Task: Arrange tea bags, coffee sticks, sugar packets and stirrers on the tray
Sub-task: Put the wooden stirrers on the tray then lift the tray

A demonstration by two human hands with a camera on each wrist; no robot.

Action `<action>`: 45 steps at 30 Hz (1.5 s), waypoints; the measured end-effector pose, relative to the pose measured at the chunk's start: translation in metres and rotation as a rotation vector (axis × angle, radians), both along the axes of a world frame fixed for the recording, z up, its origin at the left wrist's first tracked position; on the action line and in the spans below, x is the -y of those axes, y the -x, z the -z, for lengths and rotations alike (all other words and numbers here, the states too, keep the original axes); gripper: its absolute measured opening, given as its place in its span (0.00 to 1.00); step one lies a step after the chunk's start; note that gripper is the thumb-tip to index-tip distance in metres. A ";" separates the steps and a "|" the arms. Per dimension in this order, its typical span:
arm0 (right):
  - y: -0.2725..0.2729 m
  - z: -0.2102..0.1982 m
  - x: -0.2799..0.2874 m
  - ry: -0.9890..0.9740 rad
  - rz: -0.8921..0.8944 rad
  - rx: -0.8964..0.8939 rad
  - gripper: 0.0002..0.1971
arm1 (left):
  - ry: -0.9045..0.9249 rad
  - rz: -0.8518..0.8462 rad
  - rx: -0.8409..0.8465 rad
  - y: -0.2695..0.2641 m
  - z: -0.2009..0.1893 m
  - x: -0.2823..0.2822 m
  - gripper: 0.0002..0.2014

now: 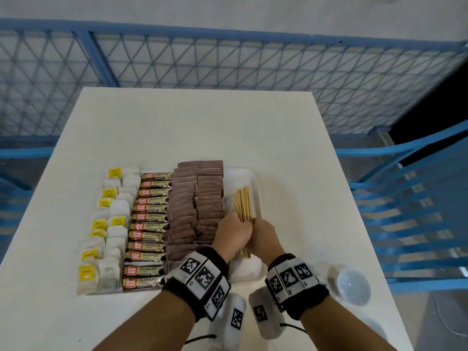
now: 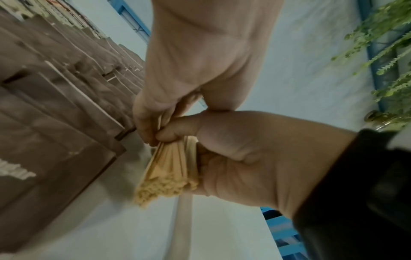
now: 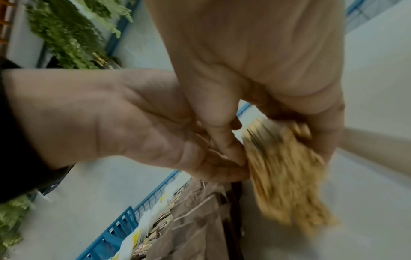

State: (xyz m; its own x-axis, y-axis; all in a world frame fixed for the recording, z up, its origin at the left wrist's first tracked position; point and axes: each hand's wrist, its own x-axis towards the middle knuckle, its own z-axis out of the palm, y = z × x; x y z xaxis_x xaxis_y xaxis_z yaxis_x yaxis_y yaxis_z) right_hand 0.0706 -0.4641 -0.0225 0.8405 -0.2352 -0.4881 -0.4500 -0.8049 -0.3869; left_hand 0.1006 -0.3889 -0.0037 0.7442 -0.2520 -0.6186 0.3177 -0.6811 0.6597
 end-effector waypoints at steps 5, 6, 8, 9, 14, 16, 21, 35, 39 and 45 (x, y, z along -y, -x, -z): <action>0.008 -0.007 0.001 0.052 -0.066 0.007 0.13 | 0.013 0.041 0.019 0.003 -0.005 -0.001 0.09; 0.010 -0.005 0.000 0.075 -0.089 0.008 0.12 | 0.010 0.043 0.025 0.004 -0.005 -0.002 0.09; 0.012 -0.001 -0.004 0.131 -0.125 0.013 0.11 | 0.008 0.041 0.037 0.005 -0.007 -0.003 0.10; 0.013 0.002 -0.004 0.152 -0.128 0.031 0.10 | 0.012 0.037 0.044 0.005 -0.008 -0.005 0.10; 0.022 0.014 -0.005 0.240 -0.102 0.085 0.12 | 0.062 0.043 0.068 0.009 -0.015 -0.015 0.10; 0.025 0.019 -0.005 0.242 -0.032 0.133 0.12 | 0.098 0.058 0.114 0.010 -0.019 -0.020 0.17; 0.040 0.009 -0.002 0.136 0.048 0.345 0.15 | 0.136 0.093 0.353 0.009 -0.029 -0.060 0.19; 0.100 0.034 -0.009 -0.006 -0.060 0.192 0.53 | -0.518 -0.127 0.226 0.030 0.032 -0.291 0.66; 0.098 0.038 -0.010 -0.018 0.001 0.264 0.54 | -0.421 -0.138 0.208 0.038 0.034 -0.289 0.57; 0.096 0.046 -0.005 -0.019 0.025 0.288 0.57 | -0.288 -0.148 0.437 0.034 0.037 -0.294 0.20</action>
